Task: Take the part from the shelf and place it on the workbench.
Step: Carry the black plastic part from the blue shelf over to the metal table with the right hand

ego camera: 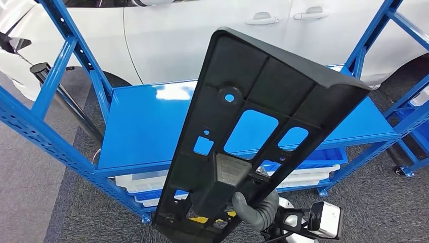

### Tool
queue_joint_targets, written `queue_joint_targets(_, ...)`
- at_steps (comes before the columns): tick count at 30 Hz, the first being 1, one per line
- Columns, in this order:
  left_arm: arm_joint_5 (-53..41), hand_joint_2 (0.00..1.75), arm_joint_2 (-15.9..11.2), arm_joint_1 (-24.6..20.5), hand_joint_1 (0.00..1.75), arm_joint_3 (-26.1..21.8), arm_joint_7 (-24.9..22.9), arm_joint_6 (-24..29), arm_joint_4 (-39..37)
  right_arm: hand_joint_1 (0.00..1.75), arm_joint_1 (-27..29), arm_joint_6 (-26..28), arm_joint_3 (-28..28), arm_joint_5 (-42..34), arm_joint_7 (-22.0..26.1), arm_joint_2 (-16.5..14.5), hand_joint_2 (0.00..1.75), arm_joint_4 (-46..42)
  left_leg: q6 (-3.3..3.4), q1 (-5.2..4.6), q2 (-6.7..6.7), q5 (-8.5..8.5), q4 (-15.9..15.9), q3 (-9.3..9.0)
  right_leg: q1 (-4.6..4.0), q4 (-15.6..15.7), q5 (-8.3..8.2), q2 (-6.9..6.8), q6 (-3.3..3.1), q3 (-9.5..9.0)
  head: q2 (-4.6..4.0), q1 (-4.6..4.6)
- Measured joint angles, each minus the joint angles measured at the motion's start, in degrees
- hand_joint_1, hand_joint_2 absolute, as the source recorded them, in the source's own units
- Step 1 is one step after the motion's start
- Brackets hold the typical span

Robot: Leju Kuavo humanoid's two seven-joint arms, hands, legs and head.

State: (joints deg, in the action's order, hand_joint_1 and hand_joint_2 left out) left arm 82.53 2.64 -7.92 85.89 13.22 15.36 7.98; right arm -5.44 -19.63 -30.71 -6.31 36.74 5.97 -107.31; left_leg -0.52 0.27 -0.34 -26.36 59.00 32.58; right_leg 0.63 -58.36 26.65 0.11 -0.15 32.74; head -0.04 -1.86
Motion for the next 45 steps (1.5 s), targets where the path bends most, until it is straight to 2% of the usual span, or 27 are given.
queue_joint_targets(3,-0.13,1.75,0.13,0.12,0.0,0.07,-0.18,1.37,0.0,1.55,0.81,0.0,0.0,0.92,1.23,0.0,1.75,0.15,0.83,-0.14,-0.04,0.06,-1.11,-0.25,0.0,0.04,-0.07,-0.02,1.05,0.21,0.0,0.0)
queue_joint_targets(5,0.0,1.75,0.31,0.18,0.0,0.08,-0.36,2.35,0.0,1.55,1.45,0.0,0.0,1.44,1.74,0.0,1.75,0.23,1.52,0.05,0.02,0.4,-1.59,-0.38,0.05,-1.46,1.15,-0.05,1.61,0.77,0.0,0.0)
queue_joint_targets(6,0.18,1.75,0.39,0.15,0.0,0.08,-0.39,2.67,0.0,1.55,1.76,0.03,0.0,1.65,1.87,0.01,1.75,0.26,1.82,0.11,0.07,0.56,-1.79,-0.42,0.08,-3.74,2.62,-0.06,1.76,1.77,0.0,0.0)
queue_joint_targets(8,0.63,1.75,0.54,0.13,0.0,0.08,-0.38,2.83,0.0,1.55,2.52,0.2,0.01,2.07,1.87,0.02,1.75,0.29,2.14,-0.08,0.13,0.6,-1.77,-0.3,0.12,-11.2,6.37,-0.07,1.85,5.21,0.0,0.0)
queue_joint_targets(9,0.85,1.75,0.6,0.19,0.0,0.08,-0.41,2.79,0.0,1.55,2.97,0.31,0.01,2.26,1.79,0.02,1.75,0.29,2.21,-0.16,0.14,0.59,-1.72,-0.26,0.13,-14.49,7.49,-0.07,1.86,6.78,0.0,0.0)
queue_joint_targets(10,1.03,1.75,0.64,0.26,0.0,0.08,-0.45,2.73,0.0,1.55,3.39,0.4,0.02,2.4,1.68,0.02,1.75,0.29,2.23,-0.21,0.15,0.56,-1.64,-0.23,0.13,-16.11,7.57,-0.08,1.86,7.56,0.0,0.0)
queue_joint_targets(11,1.13,1.75,0.69,0.31,0.0,0.08,-0.5,2.7,0.0,1.55,3.7,0.45,0.02,2.48,1.57,0.01,1.75,0.28,2.22,-0.23,0.13,0.51,-1.52,-0.22,0.13,-15.29,6.47,-0.08,1.82,7.18,0.0,0.0)
queue_joint_targets(13,1.28,1.75,0.78,0.31,0.0,0.08,-0.54,2.69,0.0,1.55,4.01,0.57,0.02,2.59,1.43,0.0,1.75,0.23,2.04,-0.22,0.07,0.3,-1.14,-0.23,0.15,-8.15,2.73,-0.11,1.62,3.74,0.0,0.0)
queue_joint_targets(15,1.39,1.75,0.88,0.27,0.0,0.07,-0.6,2.72,0.0,1.55,4.2,0.45,0.04,2.63,1.38,-0.01,1.75,0.04,1.6,-0.42,0.0,-0.02,-0.61,-0.05,0.02,-2.05,0.65,-0.09,1.23,0.89,0.0,0.0)
queue_joint_targets(18,1.67,1.75,0.96,0.29,0.0,0.05,-0.9,2.96,0.0,1.55,4.58,-0.08,0.26,2.64,1.28,-0.13,1.75,-0.2,0.81,-0.53,-0.01,-0.13,-0.48,0.07,-0.17,-0.73,0.39,0.06,0.38,0.5,0.0,0.0)
queue_joint_targets(20,1.84,1.75,0.96,0.27,0.0,0.04,-1.13,3.08,0.0,1.55,4.66,-0.2,0.47,2.6,1.16,-0.39,1.75,-0.27,0.14,-0.39,0.01,-1.06,0.58,0.42,-0.02,-0.39,0.17,0.0,-0.2,0.35,0.0,0.0)
queue_joint_targets(22,1.93,1.75,0.97,0.28,0.0,0.03,-1.18,3.03,0.0,1.55,4.7,-0.25,0.62,2.45,1.09,-0.73,1.75,-0.41,-0.58,-0.15,0.02,-4.24,5.79,2.7,0.15,-0.19,0.03,-0.13,-0.6,0.29,0.0,0.0)
queue_joint_targets(24,2.03,1.75,0.97,0.3,0.0,-0.01,-1.13,2.82,0.0,1.55,4.9,-0.43,0.79,2.32,1.01,-0.93,1.75,-0.49,-1.06,0.06,0.04,-7.51,13.19,6.02,0.11,-0.22,0.03,-0.2,-0.75,0.39,0.0,0.0)
queue_joint_targets(25,2.07,1.75,0.97,0.3,0.0,-0.03,-1.07,2.7,0.0,1.55,5.04,-0.55,0.86,2.3,0.96,-0.97,1.75,-0.49,-1.15,0.1,0.04,-7.88,15.23,6.89,0.09,-0.23,0.04,-0.21,-0.76,0.39,0.0,0.0)
queue_joint_targets(26,2.09,1.75,0.97,0.29,0.0,-0.04,-0.98,2.55,0.0,1.55,5.15,-0.64,0.92,2.28,0.87,-1.02,1.75,-0.5,-1.13,0.12,0.04,-7.17,15.15,6.75,0.09,-0.24,0.05,-0.2,-0.76,0.35,0.0,0.0)
queue_joint_targets(27,2.08,1.75,0.97,0.28,0.0,-0.06,-0.88,2.39,0.0,1.55,5.22,-0.69,0.96,2.27,0.79,-1.15,1.75,-0.51,-1.01,0.14,0.04,-5.51,12.88,5.56,0.09,-0.24,0.07,-0.14,-0.75,0.26,0.0,0.0)
queue_joint_targets(28,2.05,1.75,0.97,0.28,0.0,-0.07,-0.76,2.21,0.0,1.55,5.25,-0.66,0.99,2.27,0.68,-1.35,1.75,-0.58,-0.79,0.15,0.04,-3.37,8.89,3.57,0.08,-0.23,0.1,-0.07,-0.7,0.16,0.0,0.0)
queue_joint_targets(30,1.95,1.75,0.97,0.2,0.0,-0.07,-0.51,1.91,0.0,1.55,5.26,-0.31,1.11,2.35,0.41,-1.84,1.75,-0.9,-0.23,-0.07,0.02,-0.94,1.72,0.09,-0.08,-0.27,0.15,0.04,-0.35,0.14,0.0,0.0)
queue_joint_targets(31,1.9,1.75,0.97,0.14,0.0,-0.07,-0.41,1.82,0.0,1.55,5.27,-0.1,1.2,2.4,0.29,-2.04,1.75,-1.09,0.05,-0.2,0.0,-0.65,-0.17,-0.72,-0.16,-0.28,0.14,0.05,-0.07,0.23,0.0,0.0)
queue_joint_targets(35,1.81,1.75,0.98,0.28,0.0,-0.06,-0.24,1.75,0.0,1.55,5.37,0.16,1.44,2.59,0.11,-2.36,1.75,-1.66,1.35,-0.01,-0.02,-0.52,-1.64,-1.18,-0.21,-0.6,0.51,0.01,1.22,0.42,0.0,0.0)
queue_joint_targets(37,1.77,1.75,0.99,0.22,0.0,-0.05,-0.14,1.71,0.0,1.55,5.48,0.21,1.57,2.95,0.11,-2.41,1.75,-1.98,1.98,0.14,0.03,-0.32,-2.16,-1.51,-0.09,-5.1,3.05,0.01,1.58,2.5,0.0,0.01)
queue_joint_targets(39,1.75,1.75,1.0,0.18,0.0,-0.06,-0.09,1.62,0.0,1.55,5.79,0.38,1.79,3.45,0.12,-2.41,1.75,-2.11,2.3,-0.03,0.06,-0.47,-2.14,-1.55,0.0,-12.91,6.25,0.0,1.81,6.61,0.0,0.02)
queue_joint_targets(40,1.75,1.75,1.01,0.22,0.0,-0.06,-0.09,1.55,0.0,1.55,6.03,0.54,1.9,3.69,0.13,-2.4,1.75,-2.1,2.37,-0.11,0.06,-0.56,-2.08,-1.62,0.04,-15.57,6.77,-0.01,1.9,8.17,0.0,0.01)
queue_joint_targets(41,1.75,1.75,1.01,0.25,0.0,-0.06,-0.08,1.5,0.0,1.55,6.24,0.69,2.01,3.87,0.17,-2.4,1.75,-2.1,2.37,-0.15,0.05,-0.67,-2.01,-1.76,0.07,-16.15,6.15,-0.02,1.95,8.74,0.0,0.01)
queue_joint_targets(42,1.75,1.75,1.01,0.26,0.0,-0.05,-0.08,1.43,0.0,1.55,6.37,0.81,2.1,4.01,0.24,-2.4,1.75,-2.1,2.31,-0.17,0.01,-0.83,-1.92,-1.98,0.1,-14.3,4.42,-0.03,1.93,8.1,0.0,0.01)
queue_joint_targets(44,1.74,1.75,1.05,0.25,0.0,-0.05,-0.03,1.29,0.0,1.55,6.44,0.88,2.25,4.22,0.41,-2.4,1.75,-2.09,1.98,-0.24,-0.07,-1.39,-1.69,-2.5,0.06,-6.74,0.2,-0.05,1.65,4.7,0.0,0.01)
queue_joint_targets(45,1.74,1.75,1.09,0.22,0.0,-0.05,-0.01,1.25,0.0,1.55,6.44,0.85,2.29,4.27,0.49,-2.4,1.75,-2.1,1.72,-0.34,-0.1,-1.73,-1.47,-2.6,-0.01,-3.5,-1.03,-0.04,1.42,3.27,0.0,0.01)
